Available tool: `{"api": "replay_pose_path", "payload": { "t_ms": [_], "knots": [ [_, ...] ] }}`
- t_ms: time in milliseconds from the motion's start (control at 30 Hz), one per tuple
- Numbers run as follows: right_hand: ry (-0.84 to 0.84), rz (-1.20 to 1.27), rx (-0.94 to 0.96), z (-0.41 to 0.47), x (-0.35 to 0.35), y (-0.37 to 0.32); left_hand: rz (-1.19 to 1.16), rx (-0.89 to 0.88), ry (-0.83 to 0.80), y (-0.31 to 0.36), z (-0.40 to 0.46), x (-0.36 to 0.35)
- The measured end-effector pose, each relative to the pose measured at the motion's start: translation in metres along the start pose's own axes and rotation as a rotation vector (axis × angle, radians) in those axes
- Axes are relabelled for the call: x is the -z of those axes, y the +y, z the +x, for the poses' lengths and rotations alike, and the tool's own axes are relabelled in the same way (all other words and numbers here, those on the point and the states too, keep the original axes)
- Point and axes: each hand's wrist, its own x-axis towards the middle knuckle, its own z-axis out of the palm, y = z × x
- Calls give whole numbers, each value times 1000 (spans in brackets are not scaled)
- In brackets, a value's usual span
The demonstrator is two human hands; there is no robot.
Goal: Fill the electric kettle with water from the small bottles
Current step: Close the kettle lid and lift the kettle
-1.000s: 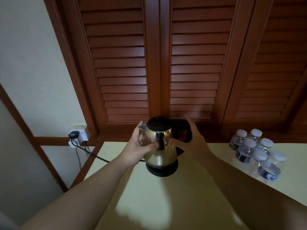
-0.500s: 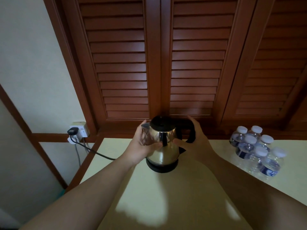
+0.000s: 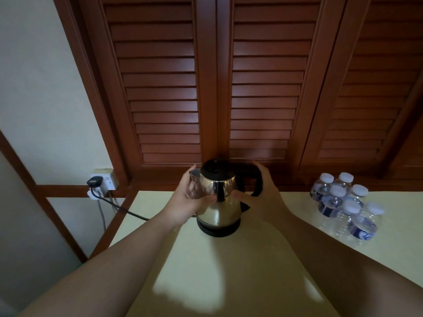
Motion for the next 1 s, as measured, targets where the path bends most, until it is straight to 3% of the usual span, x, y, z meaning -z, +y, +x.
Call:
{"api": "replay_pose_path", "payload": {
  "t_ms": [1000],
  "knots": [
    [-57, 33, -43, -17, 1, 1, 46, 0, 18, -11, -19, -6]
  ]
}}
